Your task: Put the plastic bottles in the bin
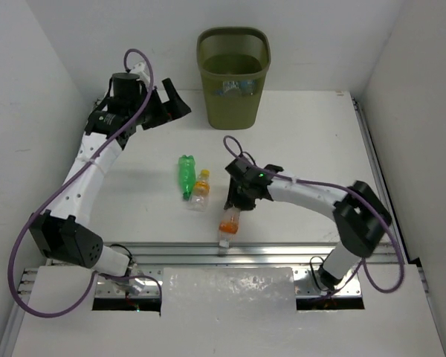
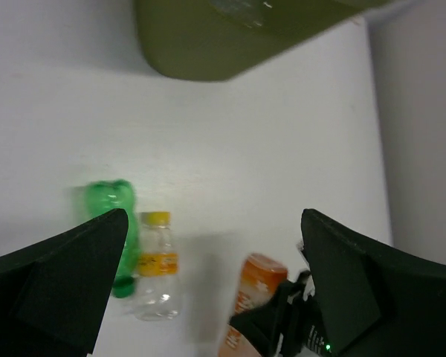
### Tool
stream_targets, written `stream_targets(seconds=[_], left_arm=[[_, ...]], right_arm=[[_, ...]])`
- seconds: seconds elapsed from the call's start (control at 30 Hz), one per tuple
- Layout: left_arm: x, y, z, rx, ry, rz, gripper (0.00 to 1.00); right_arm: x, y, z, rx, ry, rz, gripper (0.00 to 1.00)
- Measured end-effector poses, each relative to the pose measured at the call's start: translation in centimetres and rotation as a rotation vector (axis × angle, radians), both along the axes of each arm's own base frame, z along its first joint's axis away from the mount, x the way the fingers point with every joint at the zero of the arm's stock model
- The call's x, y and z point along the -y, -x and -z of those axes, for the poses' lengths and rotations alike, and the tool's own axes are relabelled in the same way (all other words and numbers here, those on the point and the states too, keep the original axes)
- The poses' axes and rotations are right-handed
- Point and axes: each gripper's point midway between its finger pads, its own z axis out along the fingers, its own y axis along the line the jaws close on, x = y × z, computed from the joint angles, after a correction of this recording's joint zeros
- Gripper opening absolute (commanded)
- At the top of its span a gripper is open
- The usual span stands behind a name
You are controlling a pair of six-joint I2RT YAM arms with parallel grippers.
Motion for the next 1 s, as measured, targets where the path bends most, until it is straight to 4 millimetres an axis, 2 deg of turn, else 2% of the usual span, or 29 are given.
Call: stream_targets(seconds=[0.07,0.13,0.23,0.3,0.37,0.47,0.6,0.7,0.73,0.77,0.8,0.83,0.9,0.93,0.97,1.0], left_arm=[[2.3,0.2,0.2,-0.021,0.075,0.098,1.0],[5.3,0.8,0.6,-0.061,0.163,0.224,1.0],[9.7,2.1,1.2,-0.12,0.262,0.392,1.0],[12.6,3.6,1.2,-0.152,0.313,0.501,1.0],[15.2,5.3,0.8,-0.171,0.364,0.606,1.0],[18.1,7.6,-0.4,-0.173,0.428,0.733,1.0],[19.3,8.2,-1.1,-0.16,0.466,0.787,0.98],[20.0,8.2,-0.9,-0.169,0.483,0.804,0.75],[20.3,8.2,-0.8,-0.178,0.492,0.813,0.54],[20.6,8.3,-0.9,-0.18,0.502,0.824,0.44],[20.8,8.6,-1.0,-0.177,0.506,0.839,0.39],[21.0,8.7,-1.1,-0.174,0.506,0.849,0.26],[21.3,8.7,-1.2,-0.178,0.519,0.846,0.03],[21.4,8.6,-1.4,-0.179,0.528,0.843,0.0],[21.4,8.4,-1.6,-0.172,0.533,0.837,0.0],[21.5,8.1,-1.7,-0.155,0.529,0.829,0.0]], right_arm=[[-1.2,-2.0,-3.3,0.173,-0.09,-0.141,0.11],[-1.9,-2.9,-7.6,0.37,-0.218,-0.306,0.07],[-0.5,-4.3,-13.1,0.581,-0.309,-0.448,0.06],[0.9,-5.9,-15.8,0.687,-0.316,-0.496,0.06],[1.8,-7.2,-17.4,0.75,-0.297,-0.54,0.06],[1.4,-7.1,-18.8,0.786,-0.294,-0.638,0.06],[1.2,-6.7,-20.2,0.814,-0.295,-0.709,0.07],[1.0,-6.5,-21.2,0.83,-0.307,-0.737,0.08],[1.0,-6.5,-21.5,0.831,-0.308,-0.74,0.09],[1.0,-6.3,-21.4,0.819,-0.306,-0.742,0.1],[1.1,-6.1,-21.2,0.807,-0.305,-0.743,0.11],[1.3,-6.1,-21.1,0.796,-0.304,-0.741,0.13],[1.8,-6.3,-21.2,0.787,-0.298,-0.724,0.23],[2.1,-6.6,-21.3,0.784,-0.293,-0.705,0.32],[2.3,-6.8,-21.5,0.787,-0.293,-0.697,0.63],[2.5,-6.9,-21.7,0.779,-0.301,-0.687,0.85]])
